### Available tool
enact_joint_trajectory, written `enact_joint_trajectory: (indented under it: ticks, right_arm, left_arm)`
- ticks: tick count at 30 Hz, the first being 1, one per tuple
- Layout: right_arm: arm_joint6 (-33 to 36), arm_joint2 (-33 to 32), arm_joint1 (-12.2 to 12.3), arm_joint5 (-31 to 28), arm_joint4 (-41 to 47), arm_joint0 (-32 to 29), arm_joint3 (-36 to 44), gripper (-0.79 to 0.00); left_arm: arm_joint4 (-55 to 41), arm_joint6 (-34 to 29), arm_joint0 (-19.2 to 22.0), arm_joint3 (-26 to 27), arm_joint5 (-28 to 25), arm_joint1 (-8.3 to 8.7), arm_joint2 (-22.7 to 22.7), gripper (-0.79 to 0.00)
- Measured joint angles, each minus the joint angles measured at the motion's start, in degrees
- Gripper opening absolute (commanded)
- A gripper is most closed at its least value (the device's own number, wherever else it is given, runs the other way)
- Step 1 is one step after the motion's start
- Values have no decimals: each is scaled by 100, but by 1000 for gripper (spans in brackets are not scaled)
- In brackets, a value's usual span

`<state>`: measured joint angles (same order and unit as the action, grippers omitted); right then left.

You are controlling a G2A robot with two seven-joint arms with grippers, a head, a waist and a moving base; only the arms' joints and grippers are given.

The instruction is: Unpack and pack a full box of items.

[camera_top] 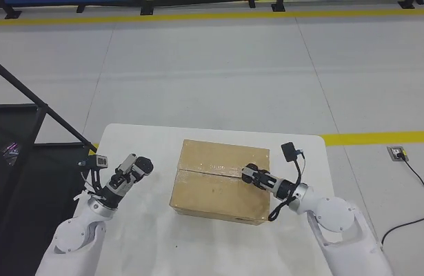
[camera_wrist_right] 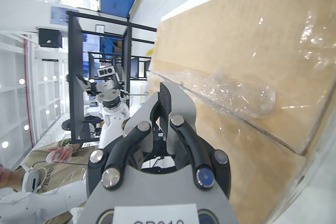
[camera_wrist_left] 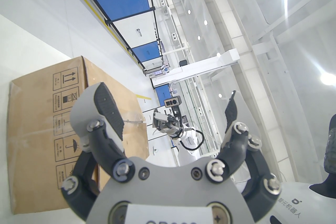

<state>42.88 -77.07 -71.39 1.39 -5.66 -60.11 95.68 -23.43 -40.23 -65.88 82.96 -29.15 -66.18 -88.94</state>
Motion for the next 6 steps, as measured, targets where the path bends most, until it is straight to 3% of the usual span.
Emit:
enact_joint_trajectory:
  ticks: [6]
  right_arm:
    - [5, 11, -2, 31, -15, 19, -9, -233]
  left_arm:
    - [9, -3, 2, 0, 1, 1, 1, 0]
